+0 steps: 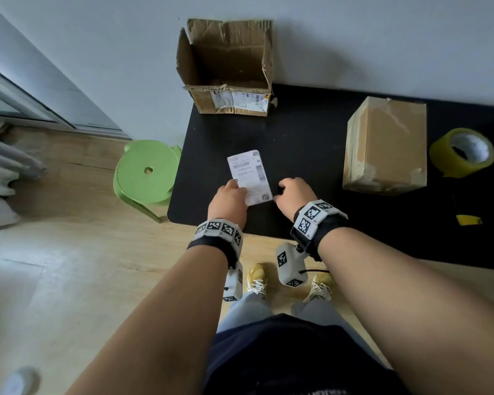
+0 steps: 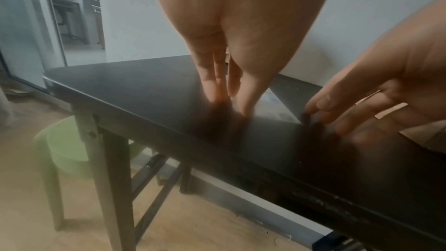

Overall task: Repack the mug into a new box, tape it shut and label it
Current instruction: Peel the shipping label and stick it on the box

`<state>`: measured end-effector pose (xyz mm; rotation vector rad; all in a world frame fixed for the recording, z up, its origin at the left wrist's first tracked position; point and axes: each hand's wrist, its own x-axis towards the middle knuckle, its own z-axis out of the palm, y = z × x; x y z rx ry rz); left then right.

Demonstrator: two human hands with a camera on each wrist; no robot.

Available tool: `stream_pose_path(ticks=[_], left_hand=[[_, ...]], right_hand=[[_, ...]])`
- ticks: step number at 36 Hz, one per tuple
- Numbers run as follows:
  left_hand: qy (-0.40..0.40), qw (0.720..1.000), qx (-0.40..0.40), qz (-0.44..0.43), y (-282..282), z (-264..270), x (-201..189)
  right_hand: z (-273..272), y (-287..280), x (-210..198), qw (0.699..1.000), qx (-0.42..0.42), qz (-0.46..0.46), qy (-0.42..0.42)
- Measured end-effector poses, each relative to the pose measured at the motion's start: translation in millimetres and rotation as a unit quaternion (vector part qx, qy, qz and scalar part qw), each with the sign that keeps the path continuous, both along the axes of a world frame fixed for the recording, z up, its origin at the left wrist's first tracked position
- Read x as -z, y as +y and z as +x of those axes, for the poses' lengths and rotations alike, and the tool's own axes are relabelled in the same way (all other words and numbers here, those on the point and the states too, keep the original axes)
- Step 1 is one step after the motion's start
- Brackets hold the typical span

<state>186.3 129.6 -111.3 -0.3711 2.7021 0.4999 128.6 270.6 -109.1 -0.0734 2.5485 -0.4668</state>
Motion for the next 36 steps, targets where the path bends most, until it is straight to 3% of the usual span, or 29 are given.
stream_pose_path(ticks=[6,12,23,28,36], left_hand=[[-0.012,0.999,-0.006,0.042,15,-5,0],[0.023,0.997,0.076,-0.006,21,0,1],[-0.017,0.998,0.059,0.034,15,-4,-1],[-0.017,0.997,0.054,0.053,15,-4,-2],[-0.019,0.996,0.062,0.058,13,-2,-1]], right_hand=[[1,10,3,0.999,-0.010,0.024,0.027],[4,12,5,0.998,-0.050,0.027,0.030],[10,6,7,0.997,-0.073,0.018,-0.011],[15,2,2,0.999,-0.020,-0.042,0.006],[1,-6,-19,0.974,0.124,-0.179,-0.064]])
